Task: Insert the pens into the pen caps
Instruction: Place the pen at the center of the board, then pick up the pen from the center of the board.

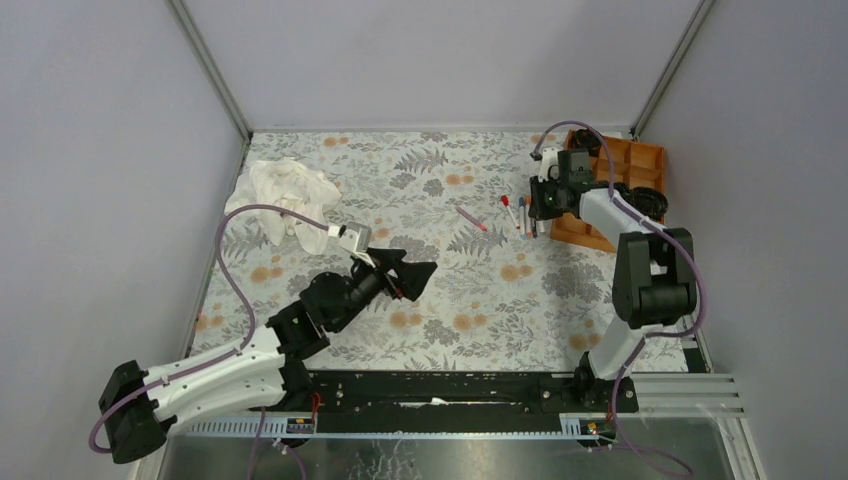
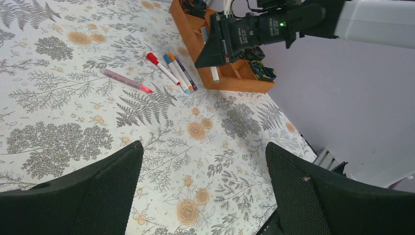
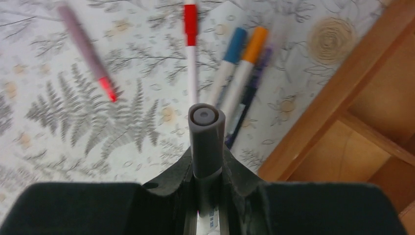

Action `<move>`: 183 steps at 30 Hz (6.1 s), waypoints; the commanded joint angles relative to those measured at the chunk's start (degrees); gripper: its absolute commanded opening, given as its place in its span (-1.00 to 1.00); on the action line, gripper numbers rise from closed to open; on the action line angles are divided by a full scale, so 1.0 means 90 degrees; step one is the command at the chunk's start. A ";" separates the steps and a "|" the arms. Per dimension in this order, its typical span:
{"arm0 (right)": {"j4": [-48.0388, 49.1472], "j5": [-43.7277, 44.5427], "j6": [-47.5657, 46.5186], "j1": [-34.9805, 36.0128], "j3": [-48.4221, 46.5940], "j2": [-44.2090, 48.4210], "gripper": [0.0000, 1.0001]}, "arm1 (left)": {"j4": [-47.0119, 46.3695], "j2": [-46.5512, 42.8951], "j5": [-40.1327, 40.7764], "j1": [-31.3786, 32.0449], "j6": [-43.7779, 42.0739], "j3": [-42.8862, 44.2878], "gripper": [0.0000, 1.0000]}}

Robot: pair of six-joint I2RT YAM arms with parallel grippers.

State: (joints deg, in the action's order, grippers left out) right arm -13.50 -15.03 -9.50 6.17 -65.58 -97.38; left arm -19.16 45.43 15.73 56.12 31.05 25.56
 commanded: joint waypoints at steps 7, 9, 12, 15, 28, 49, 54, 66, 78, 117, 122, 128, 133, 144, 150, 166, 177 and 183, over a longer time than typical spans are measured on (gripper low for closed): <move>-0.0707 0.0623 0.0174 -0.0401 -0.1490 -0.1456 -0.53 | 0.0107 -0.0465 0.0479 -0.0099 0.0019 -0.0300 0.95; -0.0771 0.0599 0.0186 -0.0444 -0.1598 -0.1621 -0.50 | 0.0116 -0.0459 0.0489 -0.0102 0.0041 -0.0292 0.95; -0.0803 0.0508 0.0210 -0.0449 -0.1639 -0.1753 -0.41 | 0.0117 -0.0453 0.0503 -0.0099 0.0032 -0.0274 0.95; -0.0879 0.0415 0.0240 -0.0461 -0.1699 -0.1873 -0.30 | 0.0134 -0.0430 0.0516 -0.0111 -0.0005 -0.0217 0.95; -0.0601 -0.0108 -0.0051 -0.0538 -0.1120 -0.0603 -0.05 | 0.0598 -0.0288 0.0504 -0.0186 -0.0347 0.0251 0.97; -0.0594 -0.5943 -0.1884 -0.0545 0.0117 0.1603 0.11 | 0.5518 0.4638 -0.2940 -0.4830 -0.2921 0.4795 0.73; -0.0768 -0.5987 -0.1856 -0.0532 0.0014 0.1503 0.11 | 0.6013 0.5700 -0.1978 -0.5104 -0.3552 0.5579 0.63; -0.1015 -0.5987 -0.1956 -0.0531 -0.0089 0.1374 0.09 | 0.6351 0.7196 -0.1686 -0.5260 -0.4218 0.6239 -0.04; -0.1029 -0.6016 -0.1941 -0.0530 -0.0096 0.1290 0.08 | 0.5972 0.7276 -0.0941 -0.5567 -0.4232 0.5895 0.05; -0.1994 -0.6360 -0.2991 -0.0526 -0.0337 0.1253 0.08 | 0.5909 0.7353 -0.2639 -0.2251 -0.6067 0.5442 -0.77; -0.2261 -0.6487 -0.3554 -0.0530 -0.0288 0.1373 0.08 | 0.5920 0.7733 -0.2535 -0.1966 -0.6226 0.5718 -0.66; -0.2401 -0.6179 -0.4008 -0.0537 -0.0231 0.1453 0.09 | 0.5697 0.7729 -0.2307 -0.2004 -0.6063 0.5835 -0.47; -0.2382 -0.5763 -0.4375 -0.0532 -0.0122 0.1549 0.11 | 0.4661 0.6679 -0.2381 -0.2062 -0.5737 0.5009 -0.07; -0.2482 -0.3946 -0.4726 0.0367 -0.0559 0.0793 0.31 | 0.2875 0.3559 -0.2182 -0.2314 -0.3990 0.3040 0.07; -0.2793 -0.3248 -0.5040 0.1366 -0.1135 0.0048 0.32 | 0.1786 0.2189 -0.2429 -0.2727 -0.2023 0.1684 0.12; -0.2491 0.0275 -0.2570 0.1960 -0.3664 -0.2816 0.23 | 0.1567 0.1074 -0.2225 -0.3191 0.0404 0.0390 0.07; -0.2532 0.0282 -0.1920 0.1975 -0.4098 -0.3606 0.03 | 0.1731 0.0818 -0.2128 -0.3236 0.0367 0.0327 0.06; -0.2586 0.0453 -0.2111 0.1978 -0.3892 -0.3647 -0.56 | 0.1694 0.0584 -0.2266 -0.3245 0.0400 0.0205 0.06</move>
State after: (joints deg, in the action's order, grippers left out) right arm -35.11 -12.40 -28.53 23.38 -101.10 -128.86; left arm -0.89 52.07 -4.10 27.31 34.02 28.88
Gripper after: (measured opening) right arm 0.315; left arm 0.531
